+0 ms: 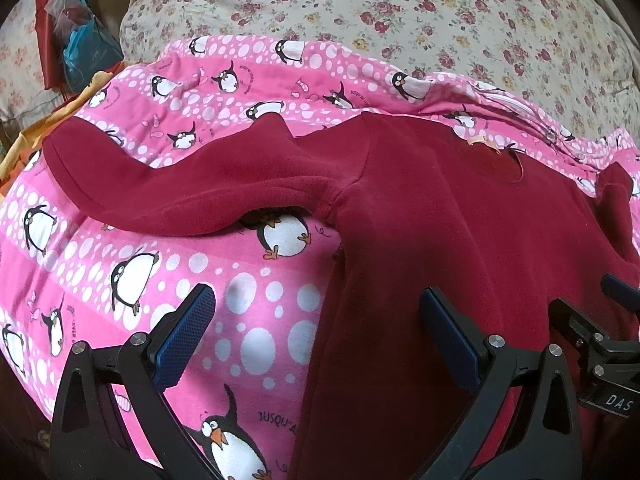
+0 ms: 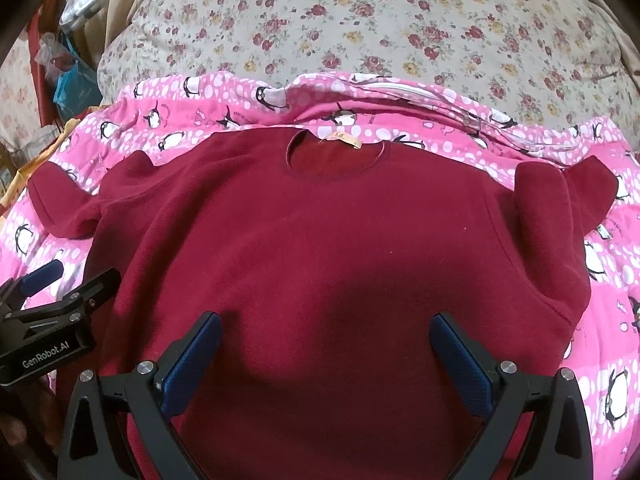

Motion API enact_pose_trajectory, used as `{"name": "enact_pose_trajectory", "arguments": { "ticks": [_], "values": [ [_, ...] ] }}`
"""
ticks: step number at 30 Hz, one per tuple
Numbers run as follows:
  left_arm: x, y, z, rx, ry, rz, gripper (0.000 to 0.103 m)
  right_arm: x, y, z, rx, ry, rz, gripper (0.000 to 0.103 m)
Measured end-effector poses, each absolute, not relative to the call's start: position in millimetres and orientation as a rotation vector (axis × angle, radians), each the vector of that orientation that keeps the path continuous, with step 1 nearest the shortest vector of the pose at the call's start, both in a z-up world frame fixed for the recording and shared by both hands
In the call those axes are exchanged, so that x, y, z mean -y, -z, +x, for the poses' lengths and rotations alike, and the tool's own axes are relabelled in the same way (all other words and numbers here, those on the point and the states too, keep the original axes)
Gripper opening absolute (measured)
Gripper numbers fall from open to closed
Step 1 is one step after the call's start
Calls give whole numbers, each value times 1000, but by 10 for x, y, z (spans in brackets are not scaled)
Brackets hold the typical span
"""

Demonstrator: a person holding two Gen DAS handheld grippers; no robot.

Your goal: Fold small clothes

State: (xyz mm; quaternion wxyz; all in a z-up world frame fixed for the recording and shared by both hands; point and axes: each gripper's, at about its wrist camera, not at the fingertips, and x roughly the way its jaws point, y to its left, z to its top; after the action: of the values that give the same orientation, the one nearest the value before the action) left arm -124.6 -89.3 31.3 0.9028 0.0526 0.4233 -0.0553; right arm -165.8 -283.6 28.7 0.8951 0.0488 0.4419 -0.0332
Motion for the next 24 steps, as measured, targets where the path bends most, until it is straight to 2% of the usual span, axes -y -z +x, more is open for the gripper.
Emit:
{"name": "enact_pose_trajectory", "arguments": {
  "ticks": [11,24],
  "values": [
    [882,-317,-1243,-872,117,107,102,2840,-283,-1653,-915,69,95,103],
    [864,-399,-1279,-839,149,79,102,2801,-415,-1726,-816,55,102,103]
  ]
}}
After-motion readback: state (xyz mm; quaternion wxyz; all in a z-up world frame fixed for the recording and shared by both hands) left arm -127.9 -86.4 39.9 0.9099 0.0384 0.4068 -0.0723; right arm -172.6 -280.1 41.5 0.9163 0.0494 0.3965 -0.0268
